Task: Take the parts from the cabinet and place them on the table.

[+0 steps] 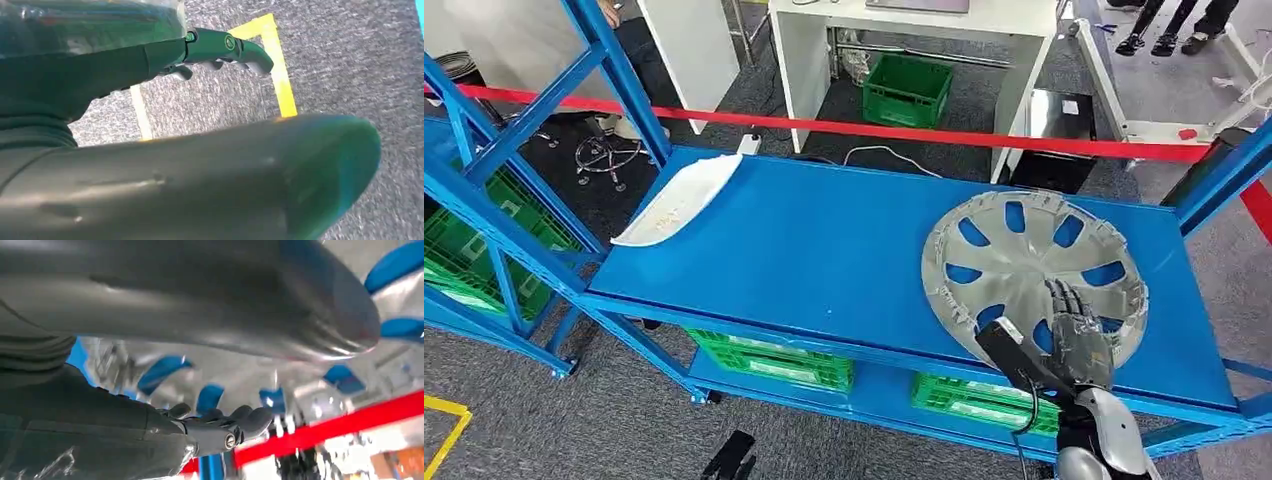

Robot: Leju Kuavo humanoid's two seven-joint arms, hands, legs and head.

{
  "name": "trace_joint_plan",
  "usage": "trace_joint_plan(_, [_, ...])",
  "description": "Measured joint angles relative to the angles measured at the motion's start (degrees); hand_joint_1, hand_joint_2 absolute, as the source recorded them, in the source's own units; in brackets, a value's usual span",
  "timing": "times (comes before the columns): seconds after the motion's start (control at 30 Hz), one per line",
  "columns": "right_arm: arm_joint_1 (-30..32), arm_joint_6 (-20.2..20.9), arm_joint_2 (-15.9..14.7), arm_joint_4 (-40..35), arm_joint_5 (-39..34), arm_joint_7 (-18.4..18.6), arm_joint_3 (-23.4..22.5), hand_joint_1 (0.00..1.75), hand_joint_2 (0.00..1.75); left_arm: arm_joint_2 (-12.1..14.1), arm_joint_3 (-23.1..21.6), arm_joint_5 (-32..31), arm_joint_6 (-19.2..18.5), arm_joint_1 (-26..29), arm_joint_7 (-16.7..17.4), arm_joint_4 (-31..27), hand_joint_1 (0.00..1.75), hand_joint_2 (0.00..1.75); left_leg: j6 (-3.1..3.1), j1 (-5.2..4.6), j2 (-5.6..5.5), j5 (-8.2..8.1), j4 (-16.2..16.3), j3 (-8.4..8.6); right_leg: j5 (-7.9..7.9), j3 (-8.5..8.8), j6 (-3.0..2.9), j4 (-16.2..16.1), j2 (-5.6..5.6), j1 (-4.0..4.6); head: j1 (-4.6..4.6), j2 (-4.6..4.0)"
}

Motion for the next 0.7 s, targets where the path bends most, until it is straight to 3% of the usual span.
trace_joint_plan(0.3, [-1.3,0.1,2.7,3.0,-3.9,-2.8,1.7,0.00,0.00,0.0,0.0,-0.5,0.1,0.0,0.1,0.0,0.00,0.00,-1.14,0.08,0.01,0.19,-0.4,0.12,0.00,0.06,-0.33,0.0,-0.07,0.10,-0.02,0.00])
trace_joint_plan(0.7, [-3.3,1.2,5.3,5.1,-4.2,-2.1,4.6,0.00,0.00,0.0,0.0,-0.7,0.1,-0.1,0.0,0.0,0.00,0.00,-1.16,-0.04,0.01,0.20,-0.4,0.14,0.15,0.27,-0.16,-0.2,-0.13,-0.05,0.00,0.00])
